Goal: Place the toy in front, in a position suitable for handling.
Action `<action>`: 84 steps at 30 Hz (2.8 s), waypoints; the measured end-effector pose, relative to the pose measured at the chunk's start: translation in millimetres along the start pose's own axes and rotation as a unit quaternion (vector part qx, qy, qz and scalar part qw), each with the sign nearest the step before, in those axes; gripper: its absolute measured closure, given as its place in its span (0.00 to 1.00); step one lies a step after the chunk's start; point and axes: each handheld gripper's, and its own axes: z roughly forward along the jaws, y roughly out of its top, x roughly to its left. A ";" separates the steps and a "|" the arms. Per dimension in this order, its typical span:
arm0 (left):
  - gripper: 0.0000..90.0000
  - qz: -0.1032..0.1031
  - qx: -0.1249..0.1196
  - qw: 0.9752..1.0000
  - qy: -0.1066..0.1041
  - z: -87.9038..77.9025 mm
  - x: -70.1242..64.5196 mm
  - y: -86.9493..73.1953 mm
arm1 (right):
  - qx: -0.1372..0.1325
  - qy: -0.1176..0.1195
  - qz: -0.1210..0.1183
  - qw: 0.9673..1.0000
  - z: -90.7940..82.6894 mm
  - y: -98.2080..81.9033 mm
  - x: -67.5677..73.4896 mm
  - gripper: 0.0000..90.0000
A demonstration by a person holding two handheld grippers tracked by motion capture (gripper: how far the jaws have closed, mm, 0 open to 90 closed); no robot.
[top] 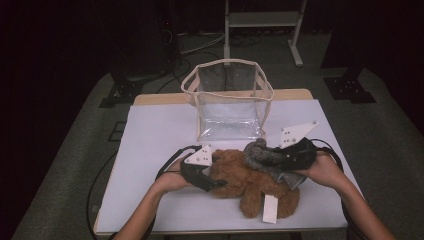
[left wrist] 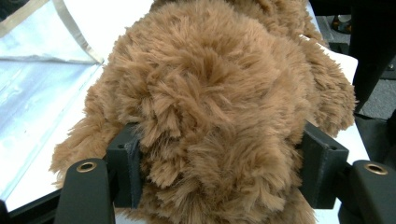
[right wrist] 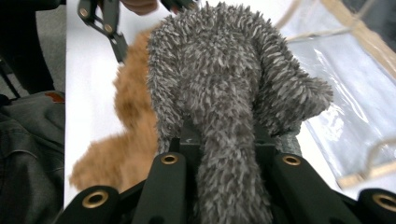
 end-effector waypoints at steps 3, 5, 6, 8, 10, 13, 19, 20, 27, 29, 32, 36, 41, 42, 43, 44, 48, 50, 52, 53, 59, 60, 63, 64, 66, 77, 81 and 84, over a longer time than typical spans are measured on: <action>0.34 0.003 0.005 1.000 0.005 -1.2 0.0 -1.0 | 0.012 0.010 -0.015 1.000 13.3 6.8 3.7 0.81; 0.34 -0.001 0.005 1.000 0.008 -5.1 0.9 -4.7 | 0.012 0.016 -0.014 1.000 16.1 8.0 3.8 0.81; 0.34 -0.001 0.002 1.000 0.007 -6.9 1.4 -6.4 | 0.011 0.018 -0.011 1.000 15.5 7.6 3.2 0.81; 0.34 -0.001 -0.002 1.000 0.007 -9.1 1.4 -8.0 | 0.011 0.018 -0.009 1.000 12.6 5.1 1.5 0.81; 0.35 0.000 -0.002 1.000 0.006 -10.0 0.5 -7.7 | 0.009 0.018 -0.002 1.000 8.8 2.0 0.7 0.81; 0.36 0.001 0.001 1.000 0.007 -8.8 -0.9 -6.2 | 0.013 0.017 -0.001 1.000 7.7 3.2 2.1 0.81; 0.36 0.000 0.000 1.000 0.010 -7.2 -2.9 -3.1 | 0.026 0.032 -0.024 0.999 26.3 24.5 4.0 0.81; 0.36 0.001 0.001 1.000 0.010 -7.3 -2.9 -2.8 | 0.024 0.041 -0.024 0.999 31.0 28.2 3.9 0.81; 0.30 -0.009 0.002 1.000 0.007 -11.9 1.6 -7.4 | 0.047 0.049 -0.028 0.997 43.5 33.8 5.6 0.81; 0.28 -0.006 0.001 1.000 0.010 -15.3 1.5 -8.2 | 0.049 0.049 -0.023 0.997 40.6 28.1 4.8 0.81; 0.27 -0.013 0.011 1.000 0.011 -17.5 2.4 -13.5 | 0.045 0.044 -0.017 0.998 35.0 19.1 2.0 0.81; 0.33 -0.036 0.012 0.999 -0.002 -12.4 4.7 -19.8 | 0.035 0.047 -0.004 0.998 32.3 13.9 -1.8 0.81; 0.44 -0.039 0.004 0.999 -0.005 -12.7 6.0 -17.5 | 0.040 0.043 -0.015 0.998 32.8 23.5 1.6 0.81; 0.44 -0.038 0.002 0.999 -0.004 -12.4 6.2 -17.0 | 0.042 0.043 -0.019 0.998 34.2 27.4 2.7 0.81; 0.45 -0.039 0.000 0.999 -0.003 -12.0 6.4 -16.4 | 0.044 0.043 -0.022 0.998 36.2 31.5 3.8 0.81; 0.45 -0.040 0.000 0.999 -0.003 -11.8 6.4 -15.6 | 0.045 0.044 -0.023 0.998 38.7 35.9 5.2 0.81; 0.46 -0.040 0.002 0.999 0.001 -11.1 4.8 -12.5 | 0.032 0.063 -0.033 0.997 49.9 50.3 8.9 0.81; 0.46 -0.038 0.004 0.999 0.003 -10.9 4.5 -12.6 | 0.028 0.069 -0.037 0.997 55.3 55.1 11.7 0.81; 0.46 -0.039 0.004 0.999 0.003 -11.5 4.7 -14.1 | 0.031 0.071 -0.041 0.996 58.8 55.7 13.1 0.81; 0.46 -0.040 0.002 0.999 0.002 -12.0 4.9 -14.6 | 0.031 0.072 -0.038 0.996 58.8 54.5 12.5 0.81; 0.46 -0.039 -0.001 0.999 0.001 -13.5 5.6 -14.7 | 0.030 0.061 -0.022 0.997 45.0 40.8 5.0 0.81; 0.46 -0.039 -0.001 0.999 0.000 -13.6 5.7 -14.5 | 0.032 0.057 -0.019 0.998 42.0 38.3 3.6 0.81; 0.46 -0.037 0.002 0.999 0.003 -13.9 5.1 -12.9 | 0.039 0.044 -0.017 0.998 32.9 30.6 -1.0 0.81; 0.46 -0.035 0.002 0.999 0.003 -13.9 5.2 -12.2 | 0.039 0.045 -0.009 0.998 30.6 28.0 -1.8 0.81; 0.46 -0.033 0.002 0.999 0.004 -13.9 5.3 -11.3 | 0.039 0.044 -0.007 0.998 28.4 23.7 -2.7 0.81; 0.37 -0.024 0.004 1.000 0.007 -15.3 1.8 -5.0 | 0.044 0.048 -0.020 0.998 32.7 30.0 0.2 0.81; 0.38 -0.021 0.005 1.000 0.002 -16.0 1.0 -6.4 | 0.039 0.035 -0.017 0.998 32.9 42.2 -12.4 0.81; 0.37 -0.020 0.004 1.000 0.004 -17.0 1.4 -7.1 | 0.053 0.030 -0.008 0.998 38.4 45.8 -23.4 0.81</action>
